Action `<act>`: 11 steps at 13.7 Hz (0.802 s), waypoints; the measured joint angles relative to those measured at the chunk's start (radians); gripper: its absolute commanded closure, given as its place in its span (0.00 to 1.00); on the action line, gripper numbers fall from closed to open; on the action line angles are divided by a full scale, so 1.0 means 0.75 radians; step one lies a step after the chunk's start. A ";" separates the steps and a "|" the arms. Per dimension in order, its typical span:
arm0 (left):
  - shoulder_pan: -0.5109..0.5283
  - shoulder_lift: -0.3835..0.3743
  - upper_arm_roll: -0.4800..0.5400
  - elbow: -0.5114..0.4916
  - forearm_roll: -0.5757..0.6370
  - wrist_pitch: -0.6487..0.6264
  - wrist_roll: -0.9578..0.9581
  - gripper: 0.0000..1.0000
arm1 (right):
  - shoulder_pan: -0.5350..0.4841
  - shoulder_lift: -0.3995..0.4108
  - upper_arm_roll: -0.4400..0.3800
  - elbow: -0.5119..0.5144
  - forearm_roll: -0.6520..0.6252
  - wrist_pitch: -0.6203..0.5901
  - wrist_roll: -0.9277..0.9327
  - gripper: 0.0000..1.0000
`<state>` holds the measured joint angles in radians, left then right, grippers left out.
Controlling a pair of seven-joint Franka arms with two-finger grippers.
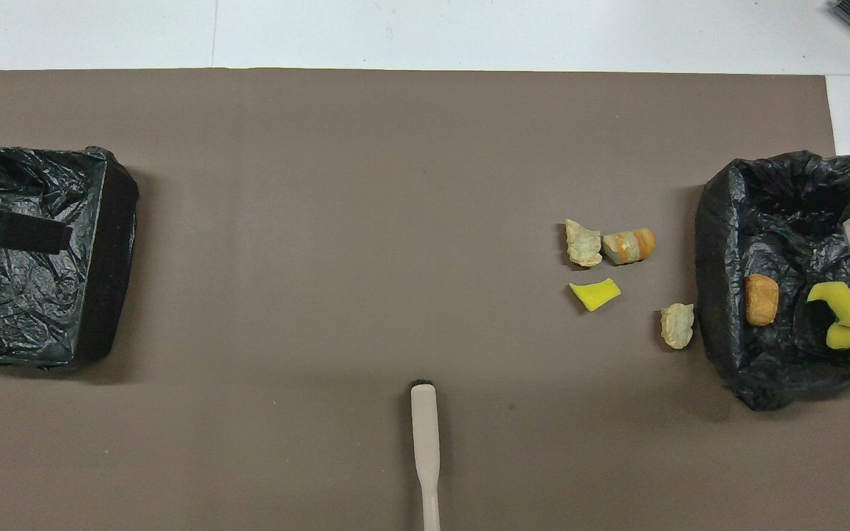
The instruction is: Sweep and dump trash in bin
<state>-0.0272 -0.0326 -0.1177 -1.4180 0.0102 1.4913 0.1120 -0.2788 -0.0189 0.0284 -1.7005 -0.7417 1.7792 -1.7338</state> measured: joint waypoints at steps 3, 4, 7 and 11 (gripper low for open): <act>0.030 0.034 0.001 0.080 0.000 -0.074 0.022 0.00 | 0.022 -0.017 0.046 0.007 0.185 -0.060 0.008 1.00; 0.031 0.042 0.001 0.085 0.000 -0.076 0.036 0.00 | 0.025 -0.018 0.056 0.008 0.279 -0.088 0.021 1.00; 0.031 0.050 -0.004 0.087 0.001 -0.086 0.059 0.00 | 0.028 -0.024 0.059 0.001 0.508 -0.144 0.081 1.00; 0.031 0.052 -0.008 0.088 0.002 -0.096 0.061 0.00 | 0.132 -0.038 0.064 -0.045 0.665 -0.152 0.356 1.00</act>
<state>-0.0038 0.0067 -0.1238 -1.3519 0.0119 1.4195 0.1580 -0.1799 -0.0476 0.0767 -1.7344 -0.2430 1.6652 -1.4668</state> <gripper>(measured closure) 0.000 0.670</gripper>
